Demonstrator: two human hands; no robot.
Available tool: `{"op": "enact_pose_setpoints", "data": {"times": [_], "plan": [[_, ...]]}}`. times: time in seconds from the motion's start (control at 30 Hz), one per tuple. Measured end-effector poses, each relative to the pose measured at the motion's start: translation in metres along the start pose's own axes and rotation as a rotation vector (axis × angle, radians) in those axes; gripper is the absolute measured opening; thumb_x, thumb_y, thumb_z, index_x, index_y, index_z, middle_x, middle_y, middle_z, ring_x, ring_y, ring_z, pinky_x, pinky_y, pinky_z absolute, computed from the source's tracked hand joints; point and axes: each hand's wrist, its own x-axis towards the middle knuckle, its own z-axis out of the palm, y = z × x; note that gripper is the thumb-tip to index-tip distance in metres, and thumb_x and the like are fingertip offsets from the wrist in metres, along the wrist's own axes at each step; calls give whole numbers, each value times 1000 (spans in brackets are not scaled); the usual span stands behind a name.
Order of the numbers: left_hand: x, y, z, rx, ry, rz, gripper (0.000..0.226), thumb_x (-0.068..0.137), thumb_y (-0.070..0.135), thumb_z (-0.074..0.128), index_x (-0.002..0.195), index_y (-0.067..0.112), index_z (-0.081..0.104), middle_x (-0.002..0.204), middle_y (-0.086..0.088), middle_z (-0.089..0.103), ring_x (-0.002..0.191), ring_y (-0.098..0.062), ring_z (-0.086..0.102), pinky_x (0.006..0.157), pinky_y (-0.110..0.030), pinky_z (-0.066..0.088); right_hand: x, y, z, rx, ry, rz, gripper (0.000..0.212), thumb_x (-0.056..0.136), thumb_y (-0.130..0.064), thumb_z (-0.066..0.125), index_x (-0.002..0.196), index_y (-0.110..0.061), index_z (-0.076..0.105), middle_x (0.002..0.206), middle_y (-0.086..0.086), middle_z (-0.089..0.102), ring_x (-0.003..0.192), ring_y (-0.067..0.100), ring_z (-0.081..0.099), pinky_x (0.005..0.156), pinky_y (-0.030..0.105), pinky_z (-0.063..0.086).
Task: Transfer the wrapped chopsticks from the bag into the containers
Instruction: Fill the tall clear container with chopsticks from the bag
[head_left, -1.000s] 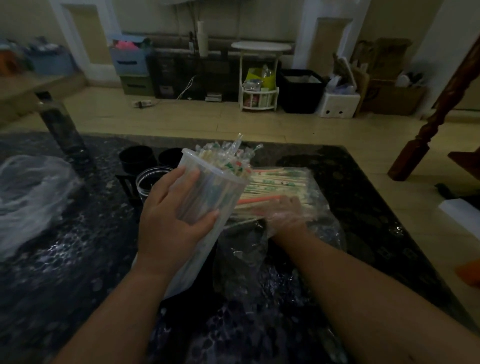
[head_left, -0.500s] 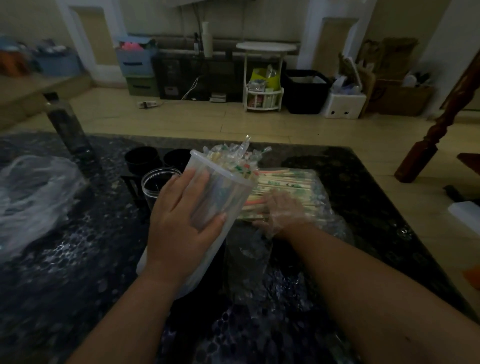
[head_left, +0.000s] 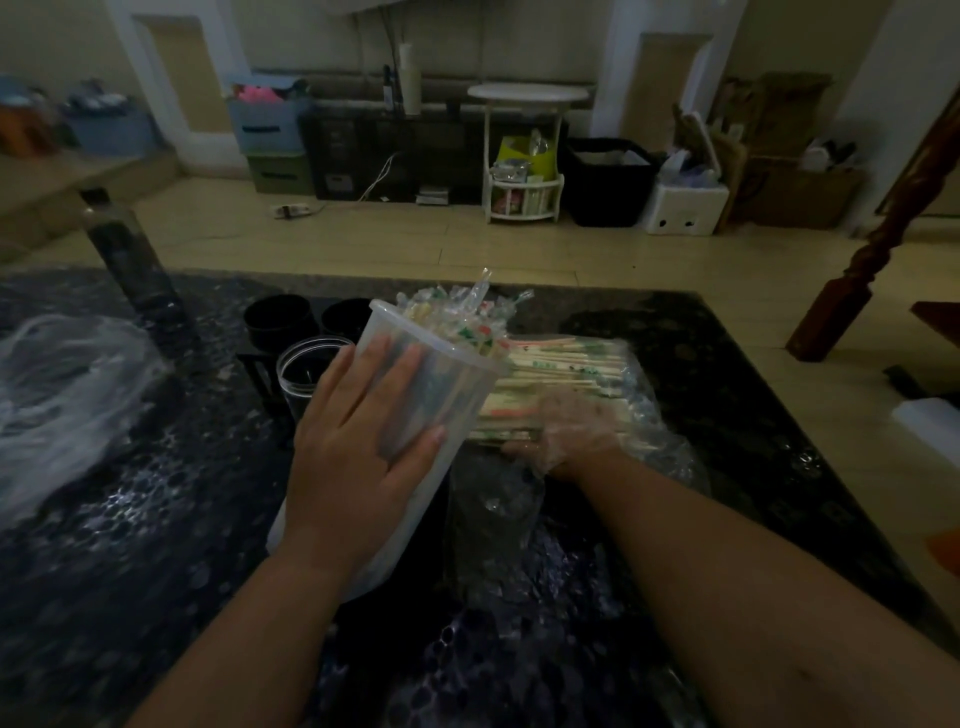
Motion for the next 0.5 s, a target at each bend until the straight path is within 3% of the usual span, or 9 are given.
{"op": "enact_pose_setpoints", "data": {"times": [0.07, 0.17, 0.27, 0.4, 0.5], "plan": [[1, -1, 0, -8, -8, -12, 63, 88, 48, 56, 145, 28, 41, 151, 13, 31, 144, -26, 29, 113, -50, 31, 0, 3, -1, 136, -143, 8, 75, 83, -67, 59, 145, -27, 43, 154, 1, 35, 139, 24, 34, 113, 31, 24], [2, 0, 1, -7, -26, -17, 63, 87, 49, 56, 145, 29, 41, 151, 12, 32, 143, -26, 30, 113, -51, 32, 3, 2, 1, 96, -99, 66, 97, 65, -90, 49, 143, -32, 46, 154, 3, 36, 139, 28, 34, 114, 39, 26], [2, 1, 1, -2, -38, -19, 63, 87, 49, 55, 146, 31, 40, 151, 14, 31, 143, -25, 29, 113, -49, 31, -1, 2, 7, -83, -24, 64, 102, 64, -94, 41, 146, -34, 38, 154, 5, 32, 140, 32, 31, 114, 47, 26], [2, 1, 0, -2, -41, -11, 63, 87, 49, 55, 145, 30, 41, 150, 14, 30, 143, -25, 29, 114, -44, 28, -35, 3, 20, -34, 139, 21, 74, 71, -88, 38, 126, -40, 51, 127, -2, 51, 120, 27, 49, 103, 46, 37], [1, 2, -1, -3, -37, -19, 62, 87, 50, 53, 144, 27, 44, 149, 14, 31, 143, -26, 29, 114, -43, 27, -58, -1, 30, -55, 152, 19, 67, 72, -86, 40, 115, -37, 56, 117, -4, 52, 109, 25, 49, 96, 43, 38]]}}
